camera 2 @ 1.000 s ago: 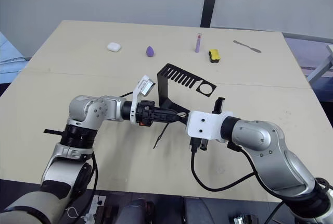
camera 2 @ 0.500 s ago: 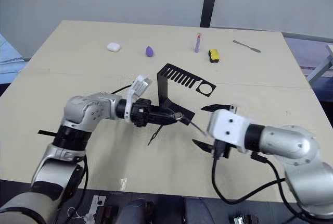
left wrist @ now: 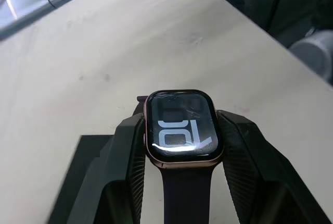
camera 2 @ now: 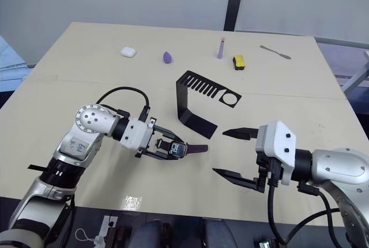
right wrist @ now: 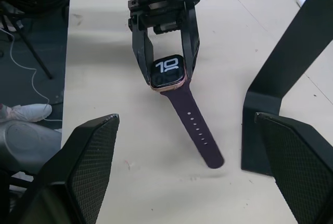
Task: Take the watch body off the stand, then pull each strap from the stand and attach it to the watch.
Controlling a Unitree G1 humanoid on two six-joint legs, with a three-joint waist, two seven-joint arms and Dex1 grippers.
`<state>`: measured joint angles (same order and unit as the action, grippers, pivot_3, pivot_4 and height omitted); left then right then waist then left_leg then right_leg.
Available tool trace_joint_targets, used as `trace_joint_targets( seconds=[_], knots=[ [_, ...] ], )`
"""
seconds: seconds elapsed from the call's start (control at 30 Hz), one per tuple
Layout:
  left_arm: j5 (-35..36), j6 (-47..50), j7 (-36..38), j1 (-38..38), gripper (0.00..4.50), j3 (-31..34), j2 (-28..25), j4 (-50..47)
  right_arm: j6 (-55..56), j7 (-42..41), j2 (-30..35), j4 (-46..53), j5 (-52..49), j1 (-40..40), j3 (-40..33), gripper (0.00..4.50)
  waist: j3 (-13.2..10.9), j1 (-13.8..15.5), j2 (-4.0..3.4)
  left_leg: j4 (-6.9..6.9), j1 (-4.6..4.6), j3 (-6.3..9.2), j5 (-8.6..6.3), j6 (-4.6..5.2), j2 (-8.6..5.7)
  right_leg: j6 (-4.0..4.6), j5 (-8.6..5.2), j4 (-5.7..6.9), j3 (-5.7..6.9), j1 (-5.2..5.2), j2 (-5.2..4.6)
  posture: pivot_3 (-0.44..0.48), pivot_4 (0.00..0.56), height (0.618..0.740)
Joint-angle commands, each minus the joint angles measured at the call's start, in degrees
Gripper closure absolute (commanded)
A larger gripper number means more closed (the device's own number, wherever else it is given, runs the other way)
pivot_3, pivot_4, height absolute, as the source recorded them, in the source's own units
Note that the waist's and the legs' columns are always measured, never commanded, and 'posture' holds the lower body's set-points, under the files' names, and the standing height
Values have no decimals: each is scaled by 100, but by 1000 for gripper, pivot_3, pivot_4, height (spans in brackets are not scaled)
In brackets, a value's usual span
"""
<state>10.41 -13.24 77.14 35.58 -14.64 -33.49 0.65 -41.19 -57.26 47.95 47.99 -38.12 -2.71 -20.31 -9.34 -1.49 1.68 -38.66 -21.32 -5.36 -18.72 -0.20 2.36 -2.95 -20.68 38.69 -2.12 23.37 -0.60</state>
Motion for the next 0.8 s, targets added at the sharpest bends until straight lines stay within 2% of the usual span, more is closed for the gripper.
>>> trace_joint_targets(
  seconds=[0.03, 0.23, 0.3, 0.4, 0.47, 0.6, 0.8],
  knots=[
    [-192, -812, -188, 43, 2914, 70, 68, 168, 263, 94, 107, 5, 22, -4, 43, 65, 0, -1, 0, 0, 0, 0, 0, 0, 0, 0, 0, 0, 0, 0, 0, 0, 150, 740],
    [-167, -1214, -207, 34, 2914, 38, 76, 337, 492, 205, 200, -47, 128, -8, 223, 65, 0, -14, 0, 0, 0, 0, 0, 0, 3, 0, 0, 4, 0, 1, 3, 0, 150, 740],
    [-83, -1015, -188, 49, 2914, 40, 72, 321, 549, 230, 240, -67, 168, -6, 272, 65, 0, -11, 0, 0, 1, 0, 0, -1, 4, 0, 0, 6, 1, 1, 5, 0, 150, 740],
    [160, -168, -181, 78, 2914, 59, 55, 163, 662, 288, 300, -61, 301, 0, 352, 65, 0, -8, 0, -1, 0, 0, 0, 0, 4, 0, 0, 5, 1, 1, 3, 0, 150, 740],
    [469, 1158, -255, 146, 2914, 56, 22, -44, 692, 390, 311, -33, 384, -48, 416, 65, 0, -8, 0, -2, 0, 1, 0, 0, 4, 0, 0, 6, 1, 1, 4, 0, 150, 740],
    [1378, 4893, -727, 492, 2914, 82, -10, -352, 635, 623, 394, 95, 586, -140, 631, 65, 0, -11, 0, -4, -1, 5, 0, -1, 4, 0, 0, 19, 2, 1, 4, 0, 150, 740],
    [2497, 8743, -1299, 1172, 2914, 318, 201, -114, 207, 1044, 530, 248, 637, -423, 1055, 65, 0, -14, 0, -8, -8, 7, 1, -1, 4, -1, -1, 27, 3, 4, 4, 0, 150, 740]
  ],
)
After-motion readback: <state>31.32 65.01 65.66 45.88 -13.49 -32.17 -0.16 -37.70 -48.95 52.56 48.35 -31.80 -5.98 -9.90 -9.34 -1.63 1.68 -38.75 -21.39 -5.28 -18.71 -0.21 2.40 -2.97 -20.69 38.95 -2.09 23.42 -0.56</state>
